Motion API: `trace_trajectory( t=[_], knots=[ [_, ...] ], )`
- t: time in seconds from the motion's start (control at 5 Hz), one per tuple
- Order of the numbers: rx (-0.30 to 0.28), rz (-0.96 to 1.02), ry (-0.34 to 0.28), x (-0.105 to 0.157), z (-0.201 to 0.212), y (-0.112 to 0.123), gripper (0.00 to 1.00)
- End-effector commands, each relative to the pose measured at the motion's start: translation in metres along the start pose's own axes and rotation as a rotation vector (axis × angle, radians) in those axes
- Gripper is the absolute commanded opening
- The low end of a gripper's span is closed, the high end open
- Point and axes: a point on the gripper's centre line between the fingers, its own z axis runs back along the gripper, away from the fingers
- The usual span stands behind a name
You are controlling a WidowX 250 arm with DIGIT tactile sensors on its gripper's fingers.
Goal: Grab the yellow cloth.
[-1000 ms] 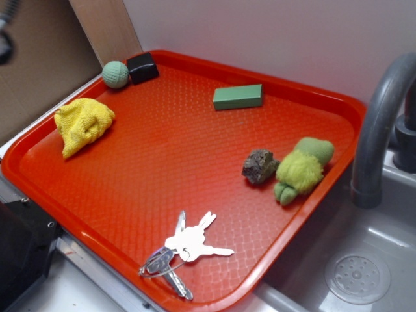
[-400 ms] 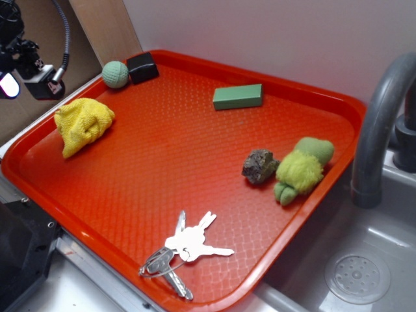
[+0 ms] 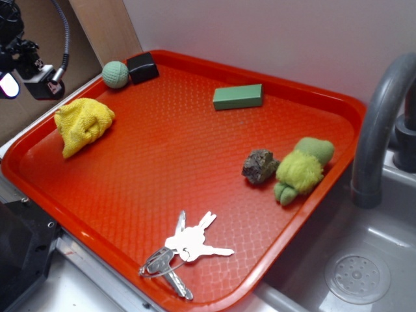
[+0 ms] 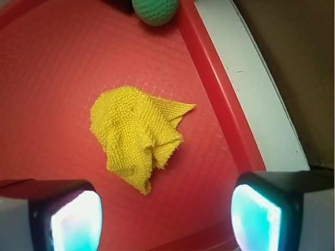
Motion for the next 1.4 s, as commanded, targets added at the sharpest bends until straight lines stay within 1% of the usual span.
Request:
trace_trajectory(
  t=[0.0,0.2,0.4,0.6,0.8,1.0,1.2],
  knots=[
    [0.027,0.04,-0.049,-0.003,-0.018,-0.023,1.0],
    [0.063,0.102,-0.085,-0.006,-0.039,-0.044,1.0],
    [0.071,0.064,-0.087,0.008,-0.063,-0.045,1.0],
    [0.065,0.06,-0.065,0.023,-0.083,-0.027,1.0],
    [0.075,0.043,-0.067,0.032,-0.094,-0.017,1.0],
    [0.101,0.036,-0.089,0.029,-0.094,-0.021,0.0],
    [0.134,0.014,-0.092,0.029,-0.094,-0.019,0.0]
  ],
)
